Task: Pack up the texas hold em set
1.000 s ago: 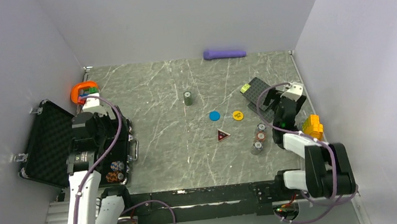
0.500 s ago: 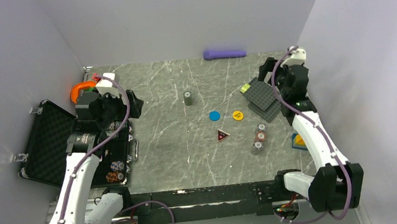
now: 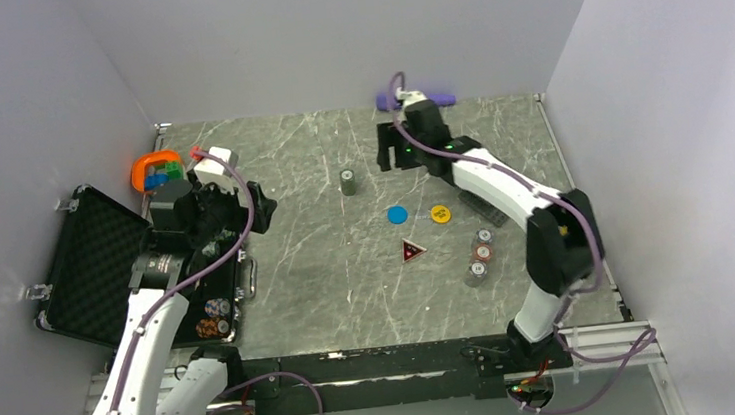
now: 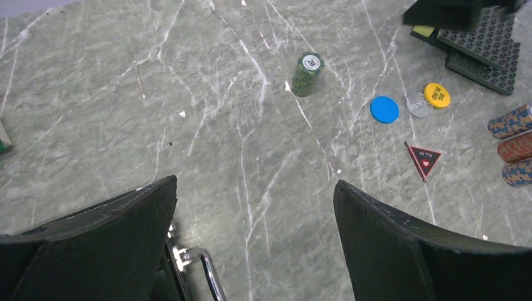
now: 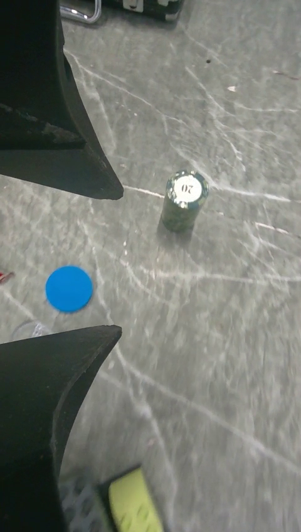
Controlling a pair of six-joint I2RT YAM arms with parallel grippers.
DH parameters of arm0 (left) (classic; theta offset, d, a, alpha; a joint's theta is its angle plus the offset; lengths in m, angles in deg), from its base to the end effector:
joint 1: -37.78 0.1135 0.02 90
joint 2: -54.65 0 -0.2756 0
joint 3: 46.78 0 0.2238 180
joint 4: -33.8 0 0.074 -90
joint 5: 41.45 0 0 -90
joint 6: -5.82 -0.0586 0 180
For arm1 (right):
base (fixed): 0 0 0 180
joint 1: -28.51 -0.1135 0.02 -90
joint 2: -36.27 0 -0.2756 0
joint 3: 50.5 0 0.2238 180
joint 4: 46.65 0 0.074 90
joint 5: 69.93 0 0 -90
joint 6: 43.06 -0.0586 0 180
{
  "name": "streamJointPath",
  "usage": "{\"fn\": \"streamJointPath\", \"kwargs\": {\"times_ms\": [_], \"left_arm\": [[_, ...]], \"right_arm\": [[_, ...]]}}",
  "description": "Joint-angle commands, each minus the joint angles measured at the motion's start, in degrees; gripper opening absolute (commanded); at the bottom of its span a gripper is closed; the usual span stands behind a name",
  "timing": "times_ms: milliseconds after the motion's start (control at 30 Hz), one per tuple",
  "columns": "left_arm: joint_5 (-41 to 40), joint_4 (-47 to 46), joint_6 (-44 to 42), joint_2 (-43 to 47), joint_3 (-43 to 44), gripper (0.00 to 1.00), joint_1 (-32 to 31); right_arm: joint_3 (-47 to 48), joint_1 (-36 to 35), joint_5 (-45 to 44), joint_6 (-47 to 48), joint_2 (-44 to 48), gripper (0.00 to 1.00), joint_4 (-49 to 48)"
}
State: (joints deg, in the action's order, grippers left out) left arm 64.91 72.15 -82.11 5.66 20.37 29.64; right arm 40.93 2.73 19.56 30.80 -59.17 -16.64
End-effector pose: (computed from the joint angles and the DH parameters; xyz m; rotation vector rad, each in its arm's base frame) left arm 0.1699 -0.0410 0.3463 0.2937 1.9055 -0.3938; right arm 0.3418 0.1645 0.2980 -0.1791 2.1862 0.4079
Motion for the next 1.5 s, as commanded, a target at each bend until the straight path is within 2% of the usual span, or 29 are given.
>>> {"fn": "streamJointPath", "kwargs": {"times_ms": [0, 400, 900, 1167, 1300, 1400, 1433, 1467], "left_arm": [[2.7, -3.5, -1.2, 1.0, -0.7, 0.99, -0.4], [3.9, -3.8, -1.2, 1.5, -1.0, 0.99, -1.6], [3.3, -3.6, -1.4, 1.3, -1.0, 0.98, -2.1], [2.8, -3.3, -1.4, 1.4, -0.9, 0.98, -2.4], [2.8, -3.4, -1.4, 1.9, -0.9, 0.98, -2.6], [3.2, -3.5, -1.4, 1.9, -1.1, 0.98, -2.7], [3.5, -3.5, -1.4, 1.8, -1.1, 0.98, -2.7], [3.9, -3.5, -1.4, 1.8, -1.1, 0.98, -2.7]], "right_arm": [[8.3, -4.4, -3.4, -0.8, -8.3, 0.77, 3.9], [23.7, -10.2, -4.7, 1.0, -24.3, 0.68, 6.7], [34.3, -12.0, -7.5, 1.8, -33.7, 0.62, 10.6], [35.9, -12.3, -9.0, 1.8, -36.2, 0.55, 11.2], [35.4, -12.4, -9.7, 1.8, -36.6, 0.40, 10.1], [37.6, -12.5, -9.6, 1.9, -37.8, 0.09, 11.8], [37.8, -12.5, -9.5, 1.9, -37.8, 0.01, 12.1], [37.7, -12.5, -9.1, 1.9, -37.4, 0.00, 12.1]]}}
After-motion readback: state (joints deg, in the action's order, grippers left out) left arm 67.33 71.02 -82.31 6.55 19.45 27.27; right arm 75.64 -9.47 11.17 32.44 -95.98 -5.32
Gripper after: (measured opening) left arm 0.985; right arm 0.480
